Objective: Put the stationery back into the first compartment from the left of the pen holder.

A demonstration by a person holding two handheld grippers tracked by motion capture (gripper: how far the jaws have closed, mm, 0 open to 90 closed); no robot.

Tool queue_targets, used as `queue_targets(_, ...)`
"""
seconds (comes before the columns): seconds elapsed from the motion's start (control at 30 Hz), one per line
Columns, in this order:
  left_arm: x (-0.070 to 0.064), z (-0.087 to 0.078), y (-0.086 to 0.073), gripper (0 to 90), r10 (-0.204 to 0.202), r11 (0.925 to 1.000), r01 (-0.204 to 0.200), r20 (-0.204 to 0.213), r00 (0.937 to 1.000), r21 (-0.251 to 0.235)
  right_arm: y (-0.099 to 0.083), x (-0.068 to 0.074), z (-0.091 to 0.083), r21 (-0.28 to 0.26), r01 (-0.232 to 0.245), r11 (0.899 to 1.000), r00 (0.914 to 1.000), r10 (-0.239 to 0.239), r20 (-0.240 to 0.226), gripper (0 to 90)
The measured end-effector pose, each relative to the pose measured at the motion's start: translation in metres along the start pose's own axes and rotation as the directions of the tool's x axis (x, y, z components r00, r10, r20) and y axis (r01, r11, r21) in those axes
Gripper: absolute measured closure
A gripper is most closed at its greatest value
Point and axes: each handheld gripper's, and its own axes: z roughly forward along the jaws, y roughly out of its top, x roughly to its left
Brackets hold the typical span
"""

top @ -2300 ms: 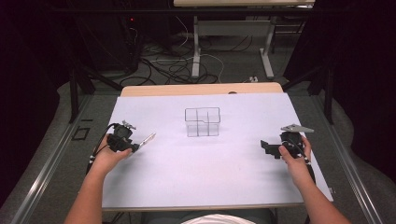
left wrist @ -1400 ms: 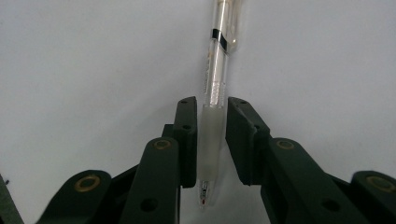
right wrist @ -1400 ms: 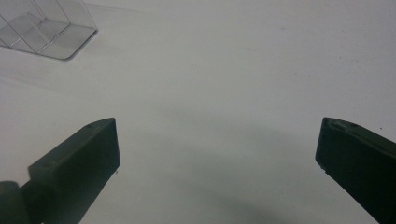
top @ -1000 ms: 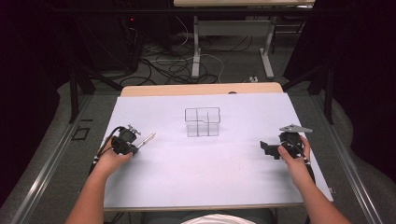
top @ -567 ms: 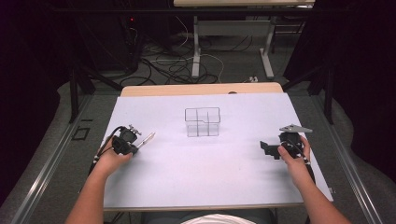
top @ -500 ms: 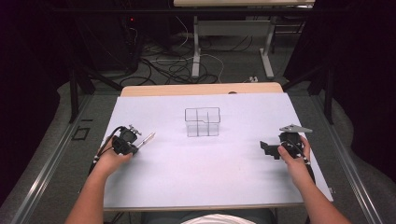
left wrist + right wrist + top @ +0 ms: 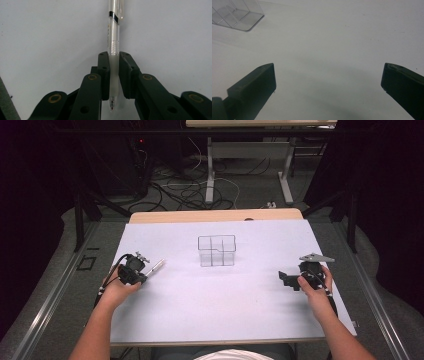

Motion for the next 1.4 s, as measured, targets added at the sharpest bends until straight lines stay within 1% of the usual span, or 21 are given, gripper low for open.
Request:
queue_targets(0.07, 0.0, -0.002, 0.0, 80.0, -0.013, 0.9999, 0.013, 0.003, 0.9999, -0.009, 0.0, 0.0, 0.0, 0.0, 0.0, 1.0, 1.0, 0.0, 0.001, 0.0)
queue_targets(0.33, 0.0, -0.009, 0.002, 80.1, -0.056, 0.9972, 0.058, 0.053, 0.997, -0.046, 0.0, 0.0, -0.001, -0.001, 0.002, 1.0, 1.0, -0.002, 0.001, 0.0)
queue_targets(0.43, 0.0, -0.012, 0.002, 80.1, -0.079, 0.9949, 0.084, 0.085, 0.9932, -0.055, 0.0, 0.0, 0.0, -0.001, 0.001, 1.0, 1.0, -0.001, 0.003, 0.0)
queue_targets(0.6, 0.0, -0.016, 0.003, 80.1, -0.123, 0.9893, 0.131, 0.11, 0.9863, -0.064, 0.0, 0.0, 0.0, 0.0, 0.004, 1.0, 1.0, -0.004, 0.001, 0.0)
queue_targets(0.67, 0.001, -0.017, 0.003, 80.1, -0.133, 0.9871, 0.143, 0.127, 0.9828, -0.072, 0.0, 0.0, -0.001, 0.001, 0.008, 1.0, 1.0, -0.008, 0.003, 0.0)
queue_targets(0.73, 0.001, -0.02, 0.003, 80.1, -0.165, 0.9819, 0.176, 0.145, 0.9756, -0.07, 0.0, 0.0, 0.0, 0.0, 0.015, 1.0, 0.9999, -0.015, 0.001, 0.0)
queue_targets(0.8, 0.003, -0.022, 0.003, 80.1, -0.168, 0.9807, 0.182, 0.165, 0.9719, -0.072, 0.0, 0.0, 0.0, 0.0, 0.014, 1.0, 0.9999, -0.014, 0.002, 0.0)
queue_targets(0.83, 0.003, -0.022, 0.003, 80.1, -0.183, 0.9775, 0.198, 0.174, 0.9678, -0.074, 0.0, 0.0, 0.0, 0.0, 0.016, 1.0, 0.9999, -0.016, 0.002, 0.0)
queue_targets(0.87, 0.004, -0.023, 0.003, 80.1, -0.181, 0.978, 0.197, 0.184, 0.9661, -0.07, 0.0, 0.0, 0.0, 0.001, 0.017, 1.0, 0.9999, -0.017, 0.002, 0.0)
queue_targets(0.93, 0.005, -0.025, 0.003, 80.1, -0.192, 0.9753, 0.21, 0.202, 0.9603, -0.071, 0.0, 0.001, 0.0, 0.002, 0.02, 1.0, 0.9998, -0.02, 0.004, 0.0)
queue_targets(0.97, 0.005, -0.025, 0.003, 80.1, -0.206, 0.9705, 0.228, 0.219, 0.9536, -0.078, 0.0, 0.001, 0.0, 0.002, 0.021, 1.0, 0.9998, -0.021, 0.005, 0.0)
queue_targets(1.0, 0.005, -0.027, 0.003, 80.1, -0.215, 0.9677, 0.239, 0.233, 0.9485, -0.08, 0.0, 0.001, -0.001, 0.006, 0.023, 1.0, 0.9997, -0.023, 0.006, 0.0)
queue_targets(1.03, 0.005, -0.028, 0.003, 80.1, -0.221, 0.964, 0.25, 0.243, 0.9444, -0.091, 0.0, 0.001, 0.0, 0.002, 0.022, 1.0, 0.9997, -0.022, 0.004, 0.0)
queue_targets(1.07, 0.006, -0.03, 0.004, 80.1, -0.223, 0.9625, 0.254, 0.254, 0.9409, -0.095, 0.0, 0.001, 0.0, 0.002, 0.023, 1.0, 0.9997, -0.023, 0.004, 0.0)
queue_targets(1.1, 0.006, -0.032, 0.004, 80.1, -0.216, 0.9631, 0.25, 0.263, 0.9401, -0.1, 0.0, 0.002, 0.0, 0.002, 0.021, 1.0, 0.9998, -0.021, 0.002, 0.0)
queue_targets(1.13, 0.005, -0.033, 0.005, 80.1, -0.224, 0.9596, 0.261, 0.276, 0.9346, -0.105, 0.0, 0.001, 0.0, 0.002, 0.025, 1.0, 0.9997, -0.025, 0.002, 0.0)
queue_targets(1.23, 0.002, -0.037, 0.008, 80.1, -0.218, 0.9597, 0.259, 0.293, 0.9309, -0.109, 0.0, 0.002, 0.0, 0.005, 0.033, 0.999, 0.9994, -0.033, 0.002, 0.0)
queue_targets(1.27, 0.001, -0.037, 0.009, 80.1, -0.213, 0.9604, 0.255, 0.296, 0.9312, -0.112, 0.0, 0.002, 0.0, 0.006, 0.035, 0.999, 0.9994, -0.035, 0.001, 0.0)
queue_targets(1.3, 0.0, -0.038, 0.01, 80.1, -0.203, 0.9626, 0.246, 0.297, 0.933, -0.114, 0.0, 0.002, 0.0, 0.006, 0.036, 0.999, 0.9994, -0.036, 0.001, 0.0)
queue_targets(1.33, -0.001, -0.039, 0.011, 80.1, -0.206, 0.962, 0.249, 0.301, 0.9309, -0.111, 0.0, 0.003, 0.0, 0.007, 0.034, 0.999, 0.9994, -0.034, 0.002, 0.0)
queue_targets(1.4, -0.003, -0.04, 0.012, 80.1, -0.2, 0.9626, 0.244, 0.303, 0.932, -0.117, 0.001, 0.003, 0.0, 0.006, 0.036, 0.999, 0.9994, -0.036, 0.002, 0.0)
